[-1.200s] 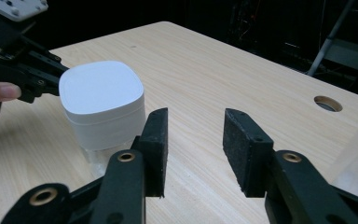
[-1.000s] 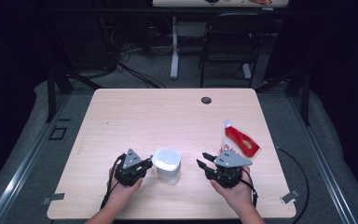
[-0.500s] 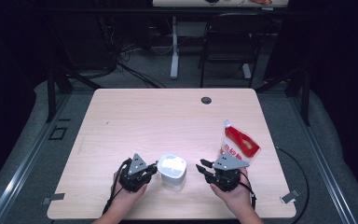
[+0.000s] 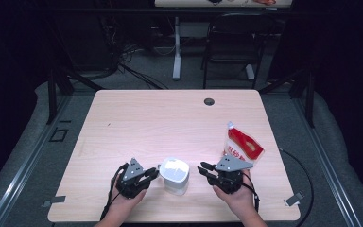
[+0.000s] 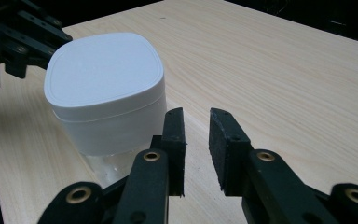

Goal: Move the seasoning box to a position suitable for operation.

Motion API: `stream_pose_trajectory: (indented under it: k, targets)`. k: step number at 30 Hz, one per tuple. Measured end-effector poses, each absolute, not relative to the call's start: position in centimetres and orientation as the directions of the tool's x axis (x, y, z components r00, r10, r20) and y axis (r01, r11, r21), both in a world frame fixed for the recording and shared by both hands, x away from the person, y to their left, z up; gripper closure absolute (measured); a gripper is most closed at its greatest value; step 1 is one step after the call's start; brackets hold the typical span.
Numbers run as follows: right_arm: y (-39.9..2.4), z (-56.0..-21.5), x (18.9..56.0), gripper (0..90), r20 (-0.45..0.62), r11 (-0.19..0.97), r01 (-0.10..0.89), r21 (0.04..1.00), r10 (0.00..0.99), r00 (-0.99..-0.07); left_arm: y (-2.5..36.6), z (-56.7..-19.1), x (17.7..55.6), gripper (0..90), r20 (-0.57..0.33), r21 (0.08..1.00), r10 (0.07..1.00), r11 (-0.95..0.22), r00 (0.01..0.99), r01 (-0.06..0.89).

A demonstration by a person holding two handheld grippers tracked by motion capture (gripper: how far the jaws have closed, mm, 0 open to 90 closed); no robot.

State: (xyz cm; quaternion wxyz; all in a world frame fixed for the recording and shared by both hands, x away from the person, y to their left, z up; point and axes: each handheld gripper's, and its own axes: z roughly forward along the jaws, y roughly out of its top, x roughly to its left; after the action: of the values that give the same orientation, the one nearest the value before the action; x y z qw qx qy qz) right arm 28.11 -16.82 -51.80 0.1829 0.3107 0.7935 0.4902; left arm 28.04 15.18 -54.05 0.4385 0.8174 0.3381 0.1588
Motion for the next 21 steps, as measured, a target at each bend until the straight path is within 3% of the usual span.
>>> stream_pose_trajectory:
  k: [7,15,21]
  targets:
    - [-16.6,-51.8,28.3,77.1,0.017,0.337,0.327,0.883,0.674,-0.739,15.9,-53.0,27.4,79.0,-0.033,0.840,0.691,-0.373,0.722,0.395]
    - [-16.4,-51.9,28.4,81.0,0.023,0.350,0.328,0.877,0.652,-0.758,16.6,-52.8,27.9,84.0,-0.094,0.842,0.681,-0.335,0.726,0.423]
    - [-16.3,-51.8,28.0,87.1,0.016,0.363,0.320,0.875,0.639,-0.769,16.7,-52.4,28.2,86.1,-0.101,0.850,0.667,-0.328,0.739,0.412]
